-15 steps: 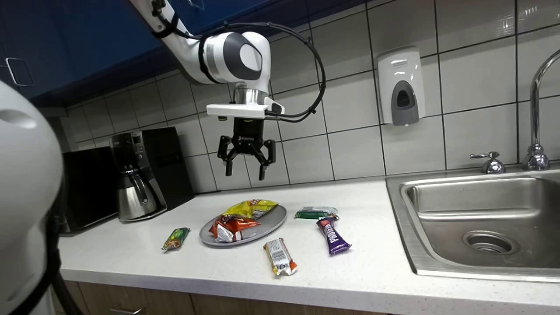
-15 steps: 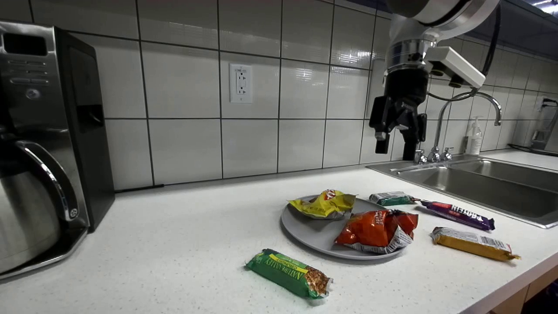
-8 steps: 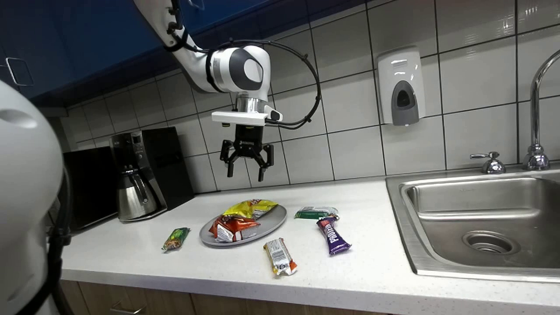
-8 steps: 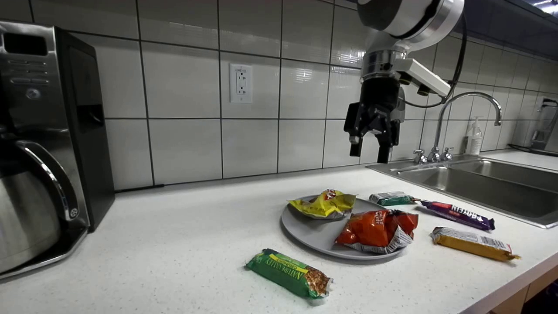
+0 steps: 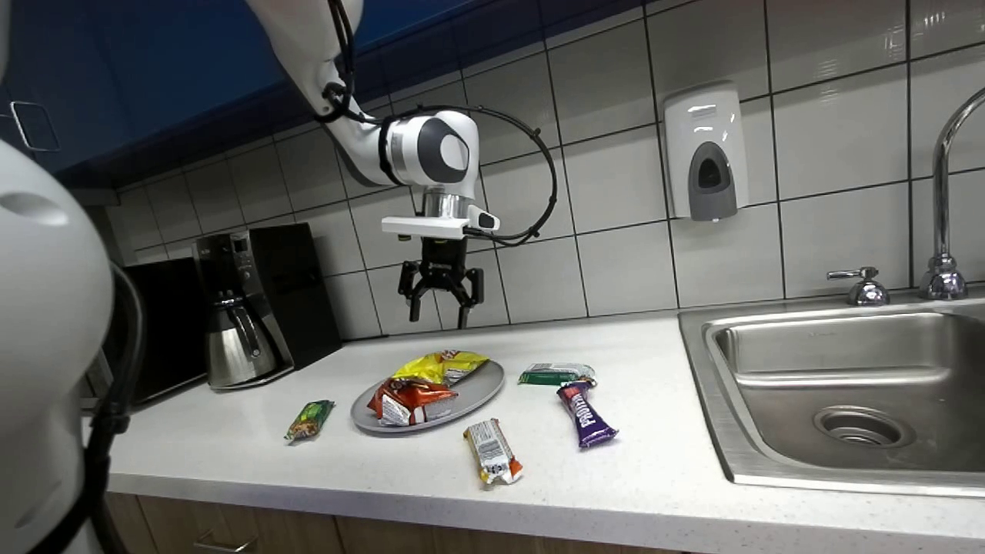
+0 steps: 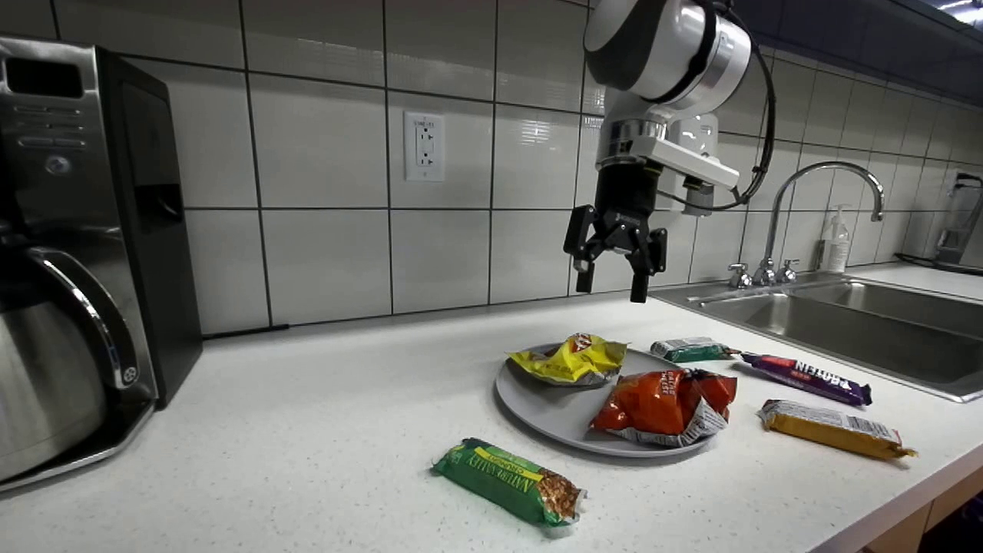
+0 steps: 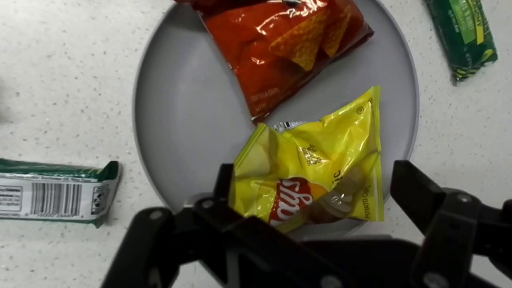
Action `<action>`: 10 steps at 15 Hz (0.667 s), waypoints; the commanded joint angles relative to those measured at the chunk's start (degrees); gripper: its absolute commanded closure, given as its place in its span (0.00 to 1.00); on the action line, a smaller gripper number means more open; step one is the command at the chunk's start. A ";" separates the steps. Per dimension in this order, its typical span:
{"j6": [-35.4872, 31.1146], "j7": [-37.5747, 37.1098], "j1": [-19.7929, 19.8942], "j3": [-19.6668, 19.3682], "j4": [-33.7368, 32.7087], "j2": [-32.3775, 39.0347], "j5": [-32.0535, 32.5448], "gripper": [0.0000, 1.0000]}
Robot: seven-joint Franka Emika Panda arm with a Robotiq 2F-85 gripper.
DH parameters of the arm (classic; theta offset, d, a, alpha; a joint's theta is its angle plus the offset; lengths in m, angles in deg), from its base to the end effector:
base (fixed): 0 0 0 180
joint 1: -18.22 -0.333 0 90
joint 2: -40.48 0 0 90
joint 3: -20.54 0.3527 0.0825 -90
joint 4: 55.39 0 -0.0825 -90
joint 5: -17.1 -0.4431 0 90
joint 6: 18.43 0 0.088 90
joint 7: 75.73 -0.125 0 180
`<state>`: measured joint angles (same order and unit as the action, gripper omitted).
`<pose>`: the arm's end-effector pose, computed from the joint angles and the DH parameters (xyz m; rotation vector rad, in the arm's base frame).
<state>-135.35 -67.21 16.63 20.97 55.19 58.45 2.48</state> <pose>0.6466 0.0407 0.2931 -2.8998 -0.0646 0.2764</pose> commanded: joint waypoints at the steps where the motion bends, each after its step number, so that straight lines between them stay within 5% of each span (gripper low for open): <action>1: 2.11 -6.57 -0.31 0.67 -6.32 4.62 1.65 0.00; 8: 4.84 -16.28 -2.39 1.42 -11.79 8.20 1.97 0.00; 10: 1.83 -12.91 -1.37 1.40 -8.75 7.17 1.35 0.00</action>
<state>-133.61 -79.90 14.63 21.69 46.54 65.60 3.50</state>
